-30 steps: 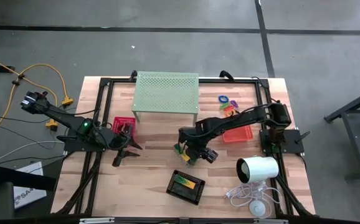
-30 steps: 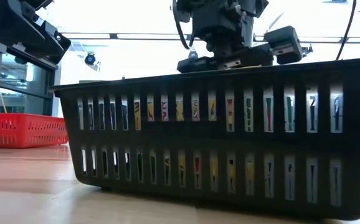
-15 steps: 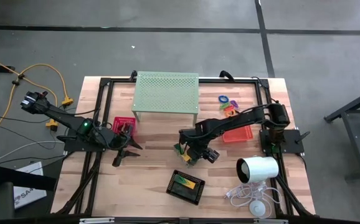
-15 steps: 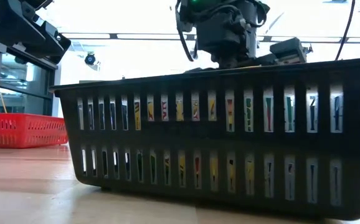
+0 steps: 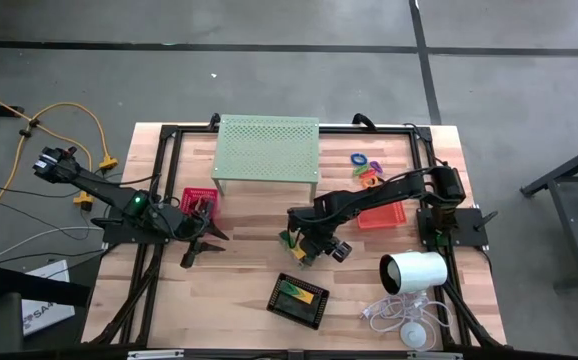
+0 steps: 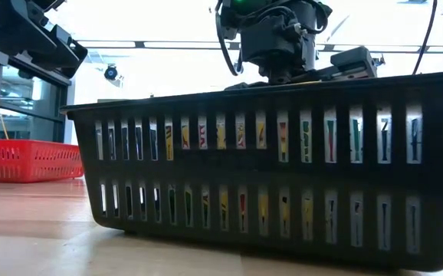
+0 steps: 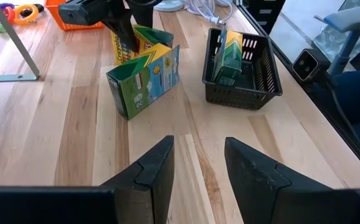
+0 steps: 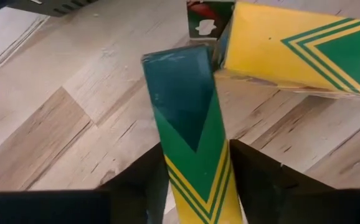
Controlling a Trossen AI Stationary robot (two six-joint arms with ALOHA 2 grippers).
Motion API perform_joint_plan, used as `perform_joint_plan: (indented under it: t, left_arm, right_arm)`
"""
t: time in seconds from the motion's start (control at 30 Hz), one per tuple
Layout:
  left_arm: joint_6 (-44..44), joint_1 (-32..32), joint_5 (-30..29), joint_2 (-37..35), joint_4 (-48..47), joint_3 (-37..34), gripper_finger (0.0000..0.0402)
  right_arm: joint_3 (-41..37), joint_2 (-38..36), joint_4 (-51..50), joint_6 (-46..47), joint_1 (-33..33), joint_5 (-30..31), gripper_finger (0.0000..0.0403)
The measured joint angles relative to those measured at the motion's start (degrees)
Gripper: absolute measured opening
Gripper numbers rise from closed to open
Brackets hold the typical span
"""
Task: Pick & Place Office Desk Supplies
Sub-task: Put the crayon box into the black bin
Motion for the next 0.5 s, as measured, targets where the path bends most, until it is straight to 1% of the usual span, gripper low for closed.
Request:
perform_joint_plan:
  t: [0.2,0.5]
  left_arm:
    - [0.0,0.0,0.0,0.0,0.0,0.0,0.0136]
    - [0.0,0.0,0.0,0.0,0.0,0.0,0.0136]
  right_arm:
    - [0.0,0.0,-0.5,1.3,0.0,0.0,0.0114]
    - [0.0,0.0,-1.0,1.5,0.0,0.0,0.0113]
